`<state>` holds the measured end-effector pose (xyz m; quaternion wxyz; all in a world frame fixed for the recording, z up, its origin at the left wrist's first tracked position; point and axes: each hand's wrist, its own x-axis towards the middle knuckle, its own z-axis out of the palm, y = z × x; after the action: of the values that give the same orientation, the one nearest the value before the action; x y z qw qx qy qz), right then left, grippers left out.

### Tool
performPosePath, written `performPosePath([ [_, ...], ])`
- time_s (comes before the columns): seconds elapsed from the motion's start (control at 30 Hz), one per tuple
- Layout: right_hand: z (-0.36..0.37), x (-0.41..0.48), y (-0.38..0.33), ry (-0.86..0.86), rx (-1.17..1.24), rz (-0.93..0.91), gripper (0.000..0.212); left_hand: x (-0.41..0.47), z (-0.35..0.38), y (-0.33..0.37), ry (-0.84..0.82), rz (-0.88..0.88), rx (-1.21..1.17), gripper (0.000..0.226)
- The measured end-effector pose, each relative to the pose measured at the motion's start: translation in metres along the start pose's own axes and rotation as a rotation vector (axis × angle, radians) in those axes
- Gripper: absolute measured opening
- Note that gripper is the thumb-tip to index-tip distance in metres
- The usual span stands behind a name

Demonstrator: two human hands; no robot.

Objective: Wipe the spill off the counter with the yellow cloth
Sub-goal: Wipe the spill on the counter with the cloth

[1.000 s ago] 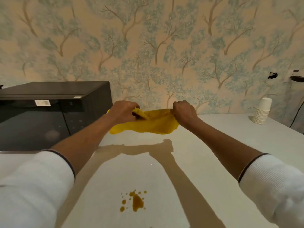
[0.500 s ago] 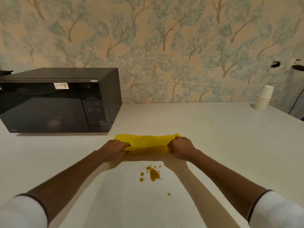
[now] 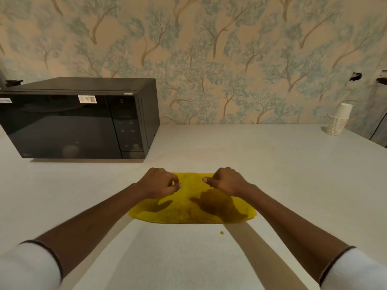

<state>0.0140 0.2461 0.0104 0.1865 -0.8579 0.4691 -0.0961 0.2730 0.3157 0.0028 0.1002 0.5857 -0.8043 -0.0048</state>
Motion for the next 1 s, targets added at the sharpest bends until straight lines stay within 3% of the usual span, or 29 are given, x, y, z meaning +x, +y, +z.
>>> performPosePath([
  [0.1, 0.022, 0.014, -0.016, 0.081, -0.11, -0.063, 0.045, 0.015, 0.015, 0.021, -0.001, -0.116, 0.089, 0.054],
  [0.23, 0.053, 0.021, -0.021, 0.027, -0.276, -0.049, 0.075, 0.018, 0.046, 0.034, -0.118, -0.148, 0.095, 0.065],
  [0.37, 0.081, 0.009, -0.016, -0.065, -0.352, -0.043, 0.075, 0.01, 0.068, 0.032, -0.212, -0.182, 0.157, 0.062],
  [0.57, 0.091, -0.016, -0.016, -0.06, -0.421, -0.082, 0.075, -0.009, 0.07, 0.05, -0.249, -0.217, 0.194, 0.064],
  [0.7, 0.092, -0.047, -0.018, -0.061, -0.42, -0.106, 0.086, -0.03, 0.07, 0.071, -0.263, -0.222, 0.199, 0.066],
  [1.0, 0.085, -0.13, 0.004, -0.006, -0.405, -0.052, 0.074, -0.055, 0.081, 0.142, -0.239, -0.166, 0.163, 0.071],
])
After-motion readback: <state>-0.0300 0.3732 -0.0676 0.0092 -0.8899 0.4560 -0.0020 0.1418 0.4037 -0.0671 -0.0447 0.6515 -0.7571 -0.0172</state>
